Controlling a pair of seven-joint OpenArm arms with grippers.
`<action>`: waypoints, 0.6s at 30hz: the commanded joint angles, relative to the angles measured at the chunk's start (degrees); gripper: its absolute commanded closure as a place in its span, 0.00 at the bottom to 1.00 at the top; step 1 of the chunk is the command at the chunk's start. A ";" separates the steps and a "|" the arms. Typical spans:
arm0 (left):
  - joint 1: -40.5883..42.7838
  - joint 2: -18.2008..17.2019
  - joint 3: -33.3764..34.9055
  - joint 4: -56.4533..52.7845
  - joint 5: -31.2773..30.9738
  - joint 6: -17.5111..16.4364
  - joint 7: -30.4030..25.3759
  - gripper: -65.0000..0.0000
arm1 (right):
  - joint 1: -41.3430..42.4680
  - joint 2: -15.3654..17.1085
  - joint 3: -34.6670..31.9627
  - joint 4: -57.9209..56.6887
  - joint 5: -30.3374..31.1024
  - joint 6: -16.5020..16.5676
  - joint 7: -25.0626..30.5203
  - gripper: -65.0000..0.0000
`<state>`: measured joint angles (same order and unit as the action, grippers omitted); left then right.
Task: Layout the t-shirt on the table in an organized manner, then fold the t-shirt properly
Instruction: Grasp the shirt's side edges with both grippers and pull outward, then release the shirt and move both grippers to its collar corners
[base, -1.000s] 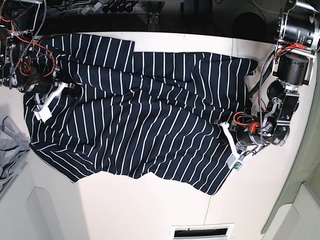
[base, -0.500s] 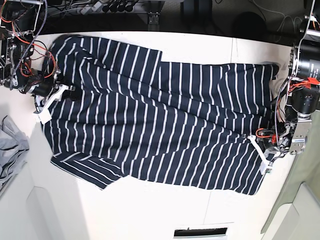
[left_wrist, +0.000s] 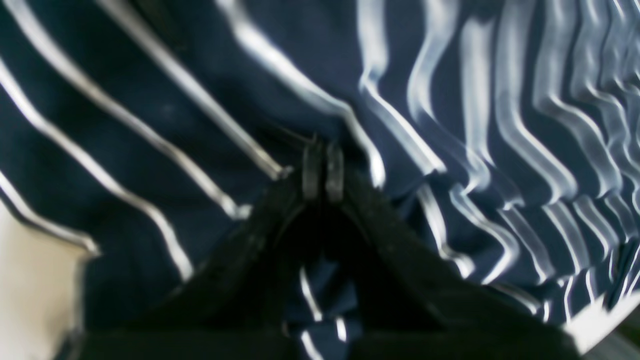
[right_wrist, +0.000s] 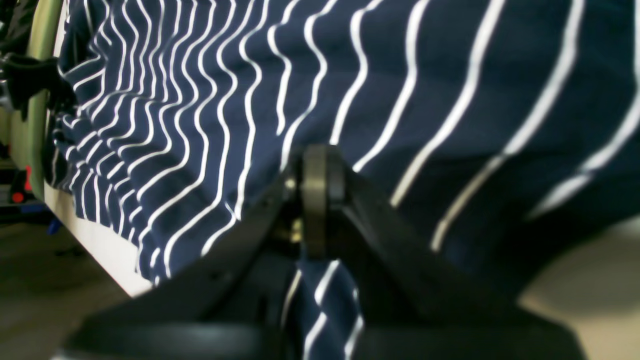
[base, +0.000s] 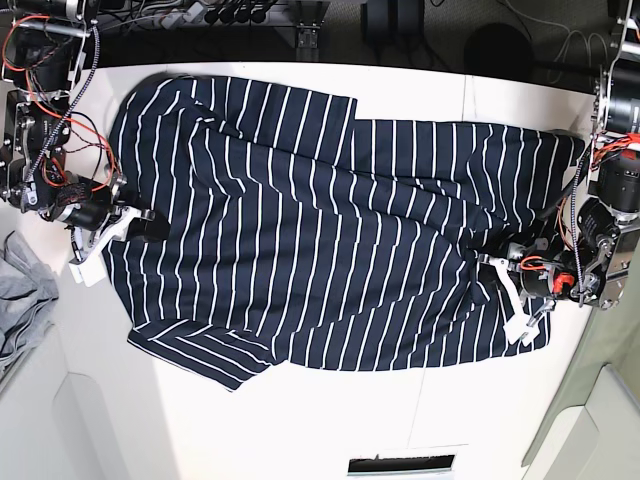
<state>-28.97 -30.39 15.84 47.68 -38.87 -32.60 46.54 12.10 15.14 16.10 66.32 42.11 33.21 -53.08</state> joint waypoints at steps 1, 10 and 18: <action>-1.20 -2.29 -0.44 2.56 -1.14 -0.24 -0.55 1.00 | 1.25 -0.02 -0.61 0.85 -0.39 0.48 1.07 1.00; 1.73 -9.33 -0.79 6.38 -7.43 -4.37 2.01 0.91 | 4.09 -0.68 -12.81 -5.11 -14.34 -0.85 7.19 1.00; 12.52 -14.29 -10.51 6.60 -15.54 -7.40 5.90 0.91 | 9.55 0.83 -13.22 -15.41 -20.81 -1.75 13.20 1.00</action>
<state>-14.92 -43.07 5.78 53.60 -53.15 -39.48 53.19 20.88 14.92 2.74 50.68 23.90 33.06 -38.72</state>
